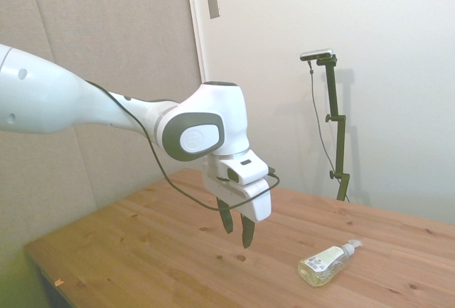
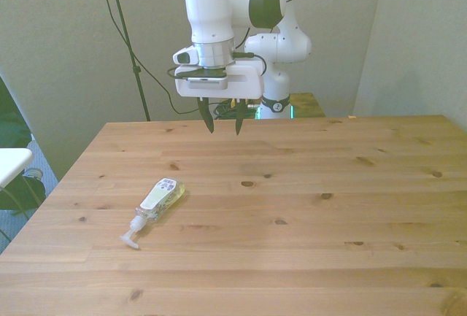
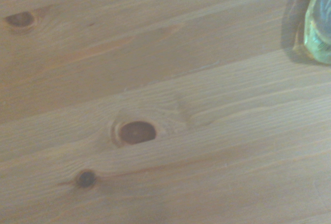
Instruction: Knock down the sanitizer
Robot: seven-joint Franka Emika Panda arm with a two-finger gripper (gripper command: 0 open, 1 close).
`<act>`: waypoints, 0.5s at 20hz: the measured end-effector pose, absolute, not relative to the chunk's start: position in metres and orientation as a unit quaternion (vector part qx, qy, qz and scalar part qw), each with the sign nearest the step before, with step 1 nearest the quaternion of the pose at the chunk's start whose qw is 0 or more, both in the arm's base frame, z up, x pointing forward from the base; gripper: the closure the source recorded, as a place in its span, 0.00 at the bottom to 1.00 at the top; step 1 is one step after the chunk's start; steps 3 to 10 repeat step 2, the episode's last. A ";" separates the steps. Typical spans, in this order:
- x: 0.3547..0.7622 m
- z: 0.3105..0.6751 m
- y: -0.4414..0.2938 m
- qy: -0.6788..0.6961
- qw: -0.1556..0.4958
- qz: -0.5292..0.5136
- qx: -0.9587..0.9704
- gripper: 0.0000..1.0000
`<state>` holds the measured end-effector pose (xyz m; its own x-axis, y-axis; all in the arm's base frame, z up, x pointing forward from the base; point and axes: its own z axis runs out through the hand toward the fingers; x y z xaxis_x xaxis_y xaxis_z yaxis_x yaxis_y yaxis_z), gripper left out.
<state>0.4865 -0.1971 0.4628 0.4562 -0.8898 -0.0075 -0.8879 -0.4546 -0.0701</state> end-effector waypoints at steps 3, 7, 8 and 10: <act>0.479 0.460 -0.182 0.511 0.033 -0.012 -0.859 0.00; 0.479 0.460 -0.182 0.511 0.033 -0.012 -0.859 0.00; 0.479 0.460 -0.182 0.511 0.033 -0.012 -0.859 0.00; 0.479 0.460 -0.182 0.511 0.033 -0.012 -0.859 0.00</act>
